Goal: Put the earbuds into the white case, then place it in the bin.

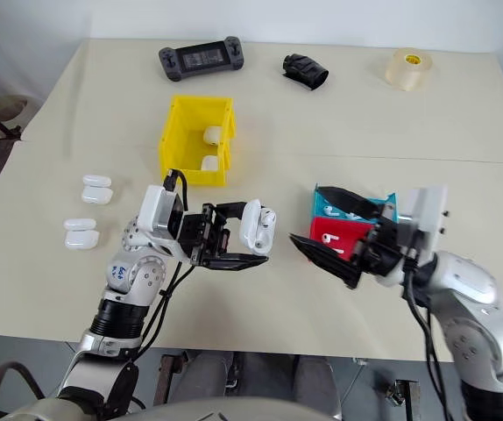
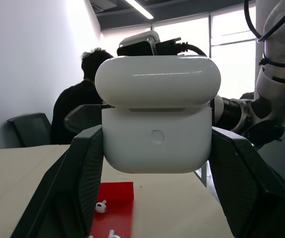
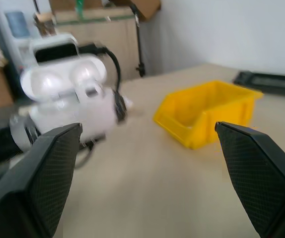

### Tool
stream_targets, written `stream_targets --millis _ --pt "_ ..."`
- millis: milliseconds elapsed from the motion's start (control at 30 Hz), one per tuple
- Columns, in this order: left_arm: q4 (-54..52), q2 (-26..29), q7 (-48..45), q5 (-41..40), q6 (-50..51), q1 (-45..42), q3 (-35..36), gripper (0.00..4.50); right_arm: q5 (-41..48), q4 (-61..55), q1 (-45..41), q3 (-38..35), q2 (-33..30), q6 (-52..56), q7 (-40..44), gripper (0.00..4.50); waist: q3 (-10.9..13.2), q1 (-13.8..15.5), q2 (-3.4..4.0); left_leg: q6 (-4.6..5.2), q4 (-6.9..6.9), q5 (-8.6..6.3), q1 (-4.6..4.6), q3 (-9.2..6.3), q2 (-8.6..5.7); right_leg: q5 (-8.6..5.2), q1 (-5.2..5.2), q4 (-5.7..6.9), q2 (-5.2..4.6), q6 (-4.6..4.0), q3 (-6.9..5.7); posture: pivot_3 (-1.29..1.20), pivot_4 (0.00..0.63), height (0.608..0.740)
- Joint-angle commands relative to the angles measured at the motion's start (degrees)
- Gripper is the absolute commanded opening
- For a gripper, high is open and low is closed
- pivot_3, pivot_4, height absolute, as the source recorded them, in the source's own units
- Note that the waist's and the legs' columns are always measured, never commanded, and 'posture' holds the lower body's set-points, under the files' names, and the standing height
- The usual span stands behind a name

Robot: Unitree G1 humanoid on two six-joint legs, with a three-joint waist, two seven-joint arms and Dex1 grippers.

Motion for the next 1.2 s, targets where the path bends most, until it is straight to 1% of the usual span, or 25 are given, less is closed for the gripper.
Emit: stream_targets --millis 33,133,233,300,467,567,667,833,1033,1200 --pt "-2.6 0.4 -0.2 -2.0 0.0 1.5 0.5 2.78 -2.6 2.2 5.1 -7.5 -2.1 -3.5 5.3 4.49 0.0 0.0 0.00 0.01 0.00 0.01 0.00 0.01 0.00 0.00 0.02 0.00 0.00 0.00 -0.01 0.00 0.150 0.740" --pt "-4.1 0.5 -0.2 -2.4 0.2 3.2 0.1 2.78 -7.5 6.8 10.6 -11.6 -4.2 -7.7 11.5 4.49 0.0 0.0 0.00 0.04 0.02 0.02 0.02 0.03 0.00 0.00 0.07 -0.02 0.00 0.00 -0.02 0.00 0.150 0.740" --pt "-5.8 0.6 0.0 -3.1 1.3 5.3 -0.6 2.78 -10.5 12.3 12.4 -15.1 -5.3 -11.3 14.4 4.49 0.0 0.0 0.00 0.04 0.02 0.02 0.03 0.04 0.01 0.00 0.09 -0.03 0.00 0.00 -0.02 0.00 0.150 0.740" --pt "-7.0 0.6 0.3 -4.6 3.3 6.8 -0.8 2.78 -11.8 15.4 12.9 -16.4 -6.3 -11.7 15.9 4.49 0.0 -0.1 0.00 0.04 0.02 0.02 0.07 0.05 0.01 0.00 0.11 -0.06 -0.02 0.00 -0.01 0.00 0.150 0.740" --pt "-8.6 0.8 0.2 -7.1 6.4 8.7 -0.8 2.78 -14.7 18.1 10.7 -15.0 -8.6 -12.8 17.7 4.49 0.0 -0.1 0.02 -0.02 0.02 0.06 0.11 0.05 0.11 -0.01 0.11 -0.06 0.04 -0.01 -0.01 0.00 0.150 0.740" --pt "-10.0 0.1 0.5 -11.4 9.0 9.9 0.6 2.78 -15.6 17.9 6.8 -12.5 -11.2 -10.4 17.2 4.49 0.0 -0.2 0.07 -0.02 0.05 0.07 0.11 0.14 0.10 -0.01 0.11 -0.08 0.02 -0.01 0.05 0.00 0.150 0.740" --pt "-12.3 1.5 1.4 -15.3 14.5 10.9 0.7 2.78 -15.6 17.5 4.4 -10.8 -12.9 -7.5 16.4 4.49 0.0 -0.1 0.07 -0.02 0.07 0.08 0.10 0.08 0.10 -0.01 0.12 -0.07 0.01 -0.01 0.04 0.00 0.150 0.740" --pt "-14.0 3.2 1.3 -15.9 16.8 11.3 0.3 2.78 -16.3 17.4 2.5 -9.0 -12.8 -7.5 17.2 4.49 0.0 0.2 0.07 -0.02 0.05 0.08 0.03 -0.09 0.00 -0.01 0.13 -0.15 -0.08 -0.01 -0.06 0.00 0.150 0.740" --pt "-13.5 5.1 -0.3 -17.2 19.1 9.5 0.9 2.78 -16.7 17.2 2.4 -8.8 -12.5 -7.7 17.3 4.49 0.0 0.0 0.08 -0.01 0.04 0.08 0.03 -0.08 0.04 -0.01 0.18 -0.24 -0.03 -0.01 -0.12 0.00 0.150 0.740" --pt "-13.5 5.6 -0.8 -18.5 21.4 8.9 1.1 2.78 -14.6 15.0 1.5 -9.4 -11.7 -6.0 16.1 4.49 0.0 0.0 0.08 -0.02 0.04 0.08 0.03 -0.07 0.04 -0.01 0.19 -0.24 -0.03 -0.01 -0.12 0.00 0.150 0.740"
